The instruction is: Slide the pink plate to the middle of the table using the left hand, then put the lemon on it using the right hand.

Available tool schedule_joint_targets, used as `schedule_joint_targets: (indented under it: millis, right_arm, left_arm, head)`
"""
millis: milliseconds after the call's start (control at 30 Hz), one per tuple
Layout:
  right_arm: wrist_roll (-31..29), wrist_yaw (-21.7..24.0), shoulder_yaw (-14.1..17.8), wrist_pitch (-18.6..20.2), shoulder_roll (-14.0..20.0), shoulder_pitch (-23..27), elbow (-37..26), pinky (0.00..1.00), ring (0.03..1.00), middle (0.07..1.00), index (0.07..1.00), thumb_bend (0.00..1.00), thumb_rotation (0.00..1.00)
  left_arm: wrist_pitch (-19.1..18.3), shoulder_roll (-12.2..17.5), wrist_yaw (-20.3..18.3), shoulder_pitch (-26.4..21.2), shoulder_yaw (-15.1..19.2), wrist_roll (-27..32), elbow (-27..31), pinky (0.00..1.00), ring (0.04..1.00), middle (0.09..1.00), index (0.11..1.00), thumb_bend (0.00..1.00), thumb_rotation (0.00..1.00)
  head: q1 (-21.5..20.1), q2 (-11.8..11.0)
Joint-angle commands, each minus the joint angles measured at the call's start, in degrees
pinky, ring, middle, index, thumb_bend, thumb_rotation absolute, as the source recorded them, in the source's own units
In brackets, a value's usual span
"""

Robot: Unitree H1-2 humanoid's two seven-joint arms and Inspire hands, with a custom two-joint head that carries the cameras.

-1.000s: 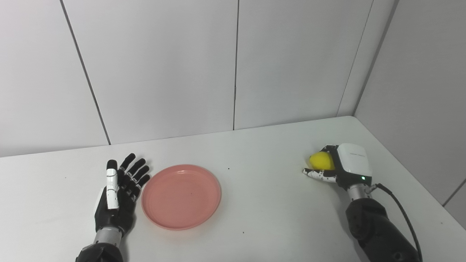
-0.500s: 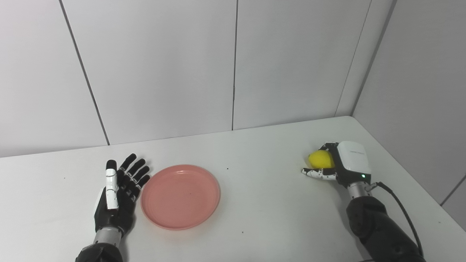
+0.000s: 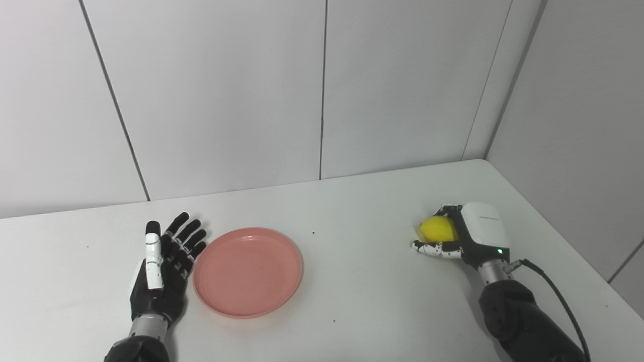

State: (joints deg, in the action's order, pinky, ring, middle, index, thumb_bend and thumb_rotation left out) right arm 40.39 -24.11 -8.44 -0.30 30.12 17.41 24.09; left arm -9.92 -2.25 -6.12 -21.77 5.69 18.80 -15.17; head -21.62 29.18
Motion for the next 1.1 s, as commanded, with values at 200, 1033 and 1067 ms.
schedule_joint_targets:
  millis: [200,1033,1067]
  right_arm:
    - [0.56,1.45,1.01,-2.62,1.67,2.38,-9.60,0.12,0.164,0.224,0.249,0.63,0.35]
    - [0.98,3.28,2.79,-7.78,0.93,6.70,-16.11,0.12,0.159,0.226,0.277,0.62,0.36]
    - [1.01,3.38,2.79,-8.00,0.84,6.90,-16.02,0.12,0.159,0.226,0.279,0.63,0.35]
  left_arm:
    - [-3.60,-1.12,1.00,1.35,-0.20,-0.26,-0.82,0.87,0.833,0.832,0.829,0.66,0.92]
    - [-3.58,-4.19,4.28,2.25,-2.79,-4.00,1.26,0.81,0.795,0.785,0.792,0.68,0.92]
    - [-3.49,-4.21,4.35,2.19,-2.83,-4.10,1.19,0.81,0.797,0.787,0.796,0.68,0.93]
  head:
    - [0.91,0.15]
    - [10.14,0.43]
    - [10.26,0.45]
